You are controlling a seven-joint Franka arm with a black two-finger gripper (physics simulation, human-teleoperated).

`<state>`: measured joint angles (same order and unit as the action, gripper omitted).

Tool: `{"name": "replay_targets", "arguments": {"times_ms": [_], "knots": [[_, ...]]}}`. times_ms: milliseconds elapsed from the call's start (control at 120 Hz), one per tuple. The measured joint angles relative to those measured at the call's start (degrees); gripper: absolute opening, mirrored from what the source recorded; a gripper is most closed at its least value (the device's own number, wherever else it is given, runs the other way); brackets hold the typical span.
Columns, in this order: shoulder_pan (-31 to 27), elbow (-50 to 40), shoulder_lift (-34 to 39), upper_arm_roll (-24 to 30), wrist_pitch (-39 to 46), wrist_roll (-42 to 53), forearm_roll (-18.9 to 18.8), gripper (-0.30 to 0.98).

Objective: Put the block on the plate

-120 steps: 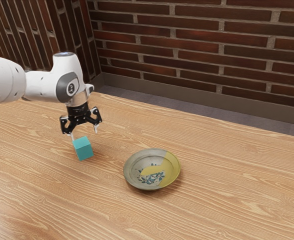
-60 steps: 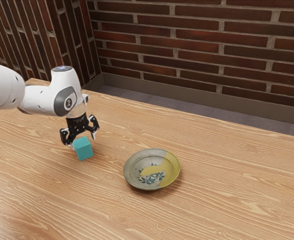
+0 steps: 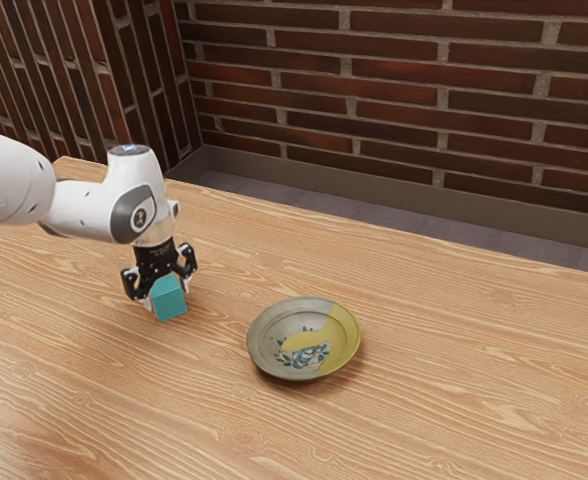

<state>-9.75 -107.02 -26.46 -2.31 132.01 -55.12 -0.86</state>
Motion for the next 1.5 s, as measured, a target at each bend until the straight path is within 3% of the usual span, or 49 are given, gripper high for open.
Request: {"name": "replay_targets", "arguments": {"times_ms": [150,600,850,1183,1425,1500], "knots": [[0.1,0.0,-0.1,0.1,0.0,0.1,0.0,0.46],[1.2,-0.4,3.5,0.4,-0.5,0.1,-0.1,0.40],[10.0,-3.0,10.3,0.4,-0.8,0.0,-0.1,0.39],[23.8,-3.8,11.1,1.0,-0.4,-0.1,-0.1,0.40],[27.1,-3.2,7.0,1.0,1.7,-0.3,-0.2,0.40],[27.2,-3.1,6.6,1.0,2.2,-0.4,-0.1,0.46]]}}
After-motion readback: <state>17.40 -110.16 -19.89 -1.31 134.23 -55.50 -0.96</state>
